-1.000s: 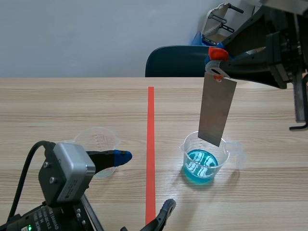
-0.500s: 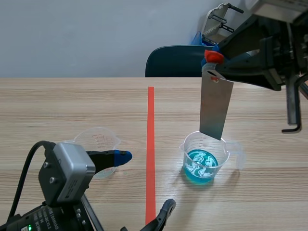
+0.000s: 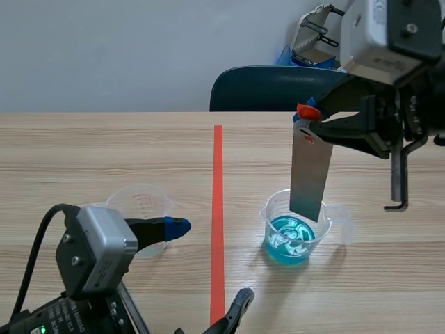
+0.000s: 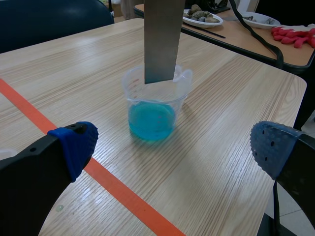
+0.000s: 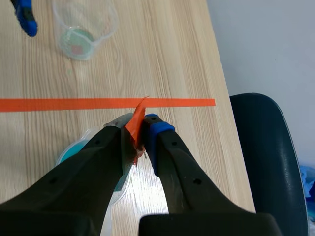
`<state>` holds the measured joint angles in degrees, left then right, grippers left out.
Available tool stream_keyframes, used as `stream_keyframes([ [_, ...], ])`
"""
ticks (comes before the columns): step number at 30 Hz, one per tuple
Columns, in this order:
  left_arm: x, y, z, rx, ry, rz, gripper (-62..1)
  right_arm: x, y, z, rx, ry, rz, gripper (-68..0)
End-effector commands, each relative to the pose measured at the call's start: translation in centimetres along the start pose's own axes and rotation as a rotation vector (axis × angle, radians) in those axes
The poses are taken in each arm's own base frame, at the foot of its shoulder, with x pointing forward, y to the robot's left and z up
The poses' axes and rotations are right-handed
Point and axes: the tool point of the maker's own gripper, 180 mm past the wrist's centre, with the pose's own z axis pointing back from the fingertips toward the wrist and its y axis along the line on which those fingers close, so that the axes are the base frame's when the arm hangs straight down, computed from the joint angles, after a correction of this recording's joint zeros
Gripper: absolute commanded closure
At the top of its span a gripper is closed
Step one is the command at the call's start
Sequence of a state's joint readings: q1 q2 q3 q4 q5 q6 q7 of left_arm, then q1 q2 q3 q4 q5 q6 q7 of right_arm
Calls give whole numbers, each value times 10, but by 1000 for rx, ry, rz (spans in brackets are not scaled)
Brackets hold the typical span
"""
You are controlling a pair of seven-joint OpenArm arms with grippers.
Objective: Do the redox reaction experiment
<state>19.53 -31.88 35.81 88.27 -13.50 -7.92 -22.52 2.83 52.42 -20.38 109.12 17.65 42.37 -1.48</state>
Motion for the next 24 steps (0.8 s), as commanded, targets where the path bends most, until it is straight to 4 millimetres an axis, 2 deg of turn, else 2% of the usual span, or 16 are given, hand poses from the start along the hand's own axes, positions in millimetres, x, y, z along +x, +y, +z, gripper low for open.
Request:
stream_keyframes([
  [1, 4, -3, -1, 0, -19, 16, -623, 0, -2, -2, -4, -13, 0, -8],
  [14, 4, -3, -1, 0, -19, 16, -623, -41, 2, -21, -46, -58, -89, -8],
  [24, 4, -3, -1, 0, -20, 16, -623, -67, 16, -27, -20, -52, -92, -8],
])
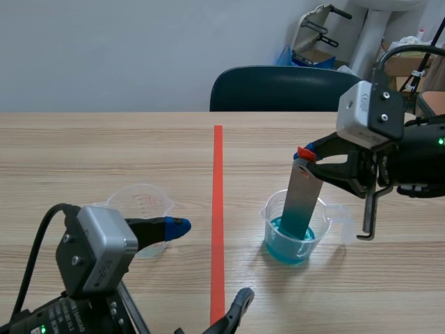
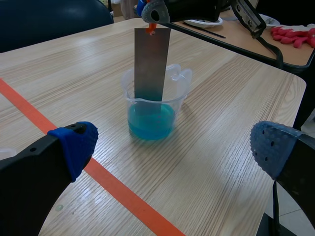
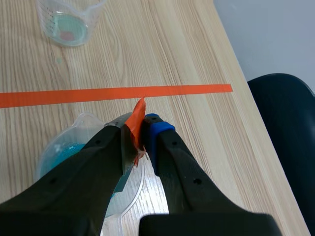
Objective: Do the redox reaction experiment
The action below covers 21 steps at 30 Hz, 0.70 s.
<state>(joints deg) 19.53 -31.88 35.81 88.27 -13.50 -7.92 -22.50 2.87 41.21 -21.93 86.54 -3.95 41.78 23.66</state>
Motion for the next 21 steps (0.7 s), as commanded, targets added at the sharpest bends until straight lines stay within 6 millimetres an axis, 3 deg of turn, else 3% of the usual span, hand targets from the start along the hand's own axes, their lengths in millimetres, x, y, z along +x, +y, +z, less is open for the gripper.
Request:
stream_keyframes([
  [1, 4, -3, -1, 0, -20, 16, -623, -2, 1, -1, 19, 19, 15, -8],
  [21, 4, -3, -1, 0, -20, 16, -623, -3, 2, -1, 22, 17, 17, -8],
])
